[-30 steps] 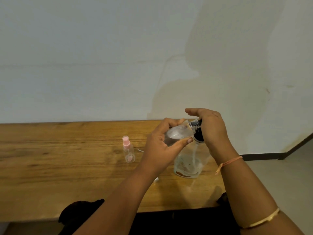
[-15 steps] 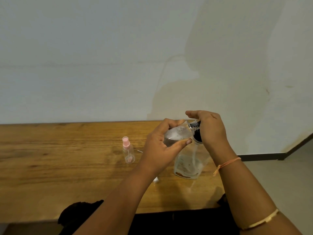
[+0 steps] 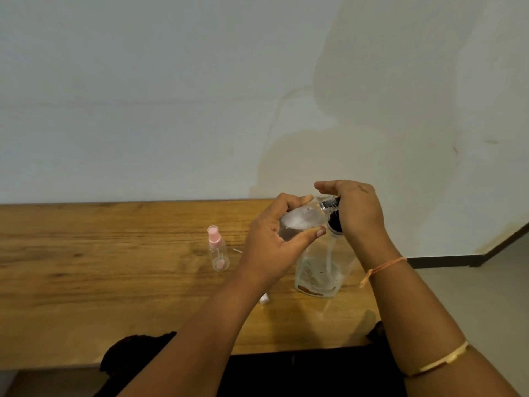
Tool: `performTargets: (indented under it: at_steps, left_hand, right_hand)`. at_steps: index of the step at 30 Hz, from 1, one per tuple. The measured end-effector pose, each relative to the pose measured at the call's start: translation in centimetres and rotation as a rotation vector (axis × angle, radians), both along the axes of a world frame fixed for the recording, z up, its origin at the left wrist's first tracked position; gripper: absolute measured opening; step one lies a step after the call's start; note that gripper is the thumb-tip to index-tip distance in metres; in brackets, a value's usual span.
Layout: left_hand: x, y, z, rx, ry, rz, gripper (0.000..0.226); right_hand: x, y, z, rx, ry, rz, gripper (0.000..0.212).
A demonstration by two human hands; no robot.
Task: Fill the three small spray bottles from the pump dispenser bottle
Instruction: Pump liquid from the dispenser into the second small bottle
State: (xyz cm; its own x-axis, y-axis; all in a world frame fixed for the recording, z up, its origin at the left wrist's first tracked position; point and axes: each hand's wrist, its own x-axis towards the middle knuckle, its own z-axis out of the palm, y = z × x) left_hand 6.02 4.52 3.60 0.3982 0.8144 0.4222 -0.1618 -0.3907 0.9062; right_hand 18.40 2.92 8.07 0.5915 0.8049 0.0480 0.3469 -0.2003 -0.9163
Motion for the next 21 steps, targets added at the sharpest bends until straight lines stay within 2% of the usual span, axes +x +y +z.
performTargets:
  at_steps: [2,6,10,14,19,21]
  left_hand:
    - [0.0,-0.1,0.0,0.0,-0.01,0.004,0.048]
    - [-0.1,-0.3,0.5,0.053,-0.019,0.0,0.041]
    - [-0.3,-0.4,1.0,0.072,-0.023,-0.002,0.035]
    - [-0.2,-0.2,0.5,0.035,-0.004,-0.009,0.044]
    - [-0.3,-0.2,-0.1,0.01,0.019,0.011,0.044]
    - [-0.3,-0.4,0.2,0.018,0.009,0.008,0.041]
  right_hand:
    - [0.0,0.0,-0.1,-0.006,-0.001,0.01,0.038]
    - [-0.1,-0.4,0.7,0.048,0.167,0.044,0.036]
    - [0.2,-0.3,1.1,0.043,0.122,0.062,0.035]
    - [0.3,-0.3,0.4,-0.023,-0.066,0.084,0.038]
    - [-0.2,-0.5,0.1,-0.068,-0.035,0.062,0.039]
    - [-0.3,-0.7,0.5,-0.016,0.016,0.041,0.038]
